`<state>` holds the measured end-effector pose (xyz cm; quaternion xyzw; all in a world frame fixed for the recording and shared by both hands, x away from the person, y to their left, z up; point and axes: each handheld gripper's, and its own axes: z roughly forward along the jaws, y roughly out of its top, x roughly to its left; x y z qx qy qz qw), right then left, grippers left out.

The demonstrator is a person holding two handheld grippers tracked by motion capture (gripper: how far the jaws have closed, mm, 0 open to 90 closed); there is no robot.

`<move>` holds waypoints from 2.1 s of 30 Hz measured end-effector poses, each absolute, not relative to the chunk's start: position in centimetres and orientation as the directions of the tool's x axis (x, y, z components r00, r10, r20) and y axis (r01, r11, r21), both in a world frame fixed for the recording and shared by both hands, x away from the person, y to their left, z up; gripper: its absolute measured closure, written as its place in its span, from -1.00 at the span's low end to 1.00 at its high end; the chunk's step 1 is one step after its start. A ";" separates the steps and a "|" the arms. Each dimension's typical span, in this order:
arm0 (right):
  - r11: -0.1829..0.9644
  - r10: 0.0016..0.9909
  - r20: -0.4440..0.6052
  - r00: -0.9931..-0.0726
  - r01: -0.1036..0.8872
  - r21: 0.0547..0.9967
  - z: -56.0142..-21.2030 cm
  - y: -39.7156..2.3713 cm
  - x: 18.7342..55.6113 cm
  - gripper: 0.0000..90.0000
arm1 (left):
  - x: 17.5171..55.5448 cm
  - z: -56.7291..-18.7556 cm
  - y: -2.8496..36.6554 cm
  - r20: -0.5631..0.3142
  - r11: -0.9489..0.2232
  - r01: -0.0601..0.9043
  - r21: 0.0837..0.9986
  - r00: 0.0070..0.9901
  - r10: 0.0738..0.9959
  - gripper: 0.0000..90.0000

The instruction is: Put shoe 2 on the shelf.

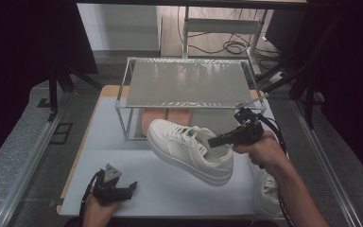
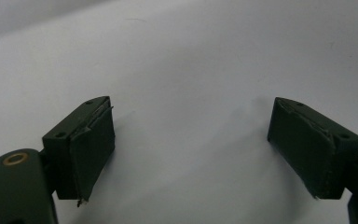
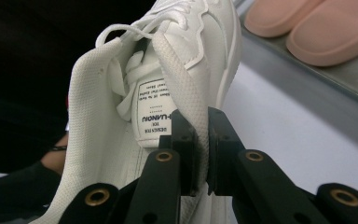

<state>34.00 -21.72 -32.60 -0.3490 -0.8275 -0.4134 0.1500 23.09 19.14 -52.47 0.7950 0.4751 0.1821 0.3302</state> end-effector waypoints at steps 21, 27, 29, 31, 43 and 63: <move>0.314 0.425 0.593 -0.684 0.726 0.612 -29.1 -21.0 35.5 0.85 | 23.1 -52.5 19.1 -0.025 -0.327 0.634 0.701 0.480 0.877 -0.67; 0.268 0.415 0.616 -0.669 0.737 0.620 -28.6 -21.3 36.1 0.85 | 23.1 -52.5 19.1 -0.025 -0.327 0.634 0.701 0.480 0.877 -0.67; 0.246 0.413 0.623 -0.664 0.740 0.626 -28.4 -21.4 36.3 0.85 | 23.1 -52.5 19.1 -0.025 -0.327 0.633 0.701 0.480 0.877 -0.67; 0.236 0.414 0.627 -0.660 0.743 0.626 -28.3 -21.4 36.5 0.85 | 23.1 -52.5 19.1 -0.023 -0.331 0.634 0.699 0.483 0.876 -0.67; 0.109 0.472 0.649 -0.596 0.770 0.628 -27.7 -21.7 38.6 0.85 | 23.0 -52.5 19.1 -0.025 -0.327 0.635 0.700 0.480 0.877 -0.67; -0.097 0.624 0.646 -0.440 0.777 0.622 -29.3 -21.5 42.1 0.84 | 23.0 -52.5 19.1 -0.026 -0.327 0.634 0.701 0.481 0.877 -0.67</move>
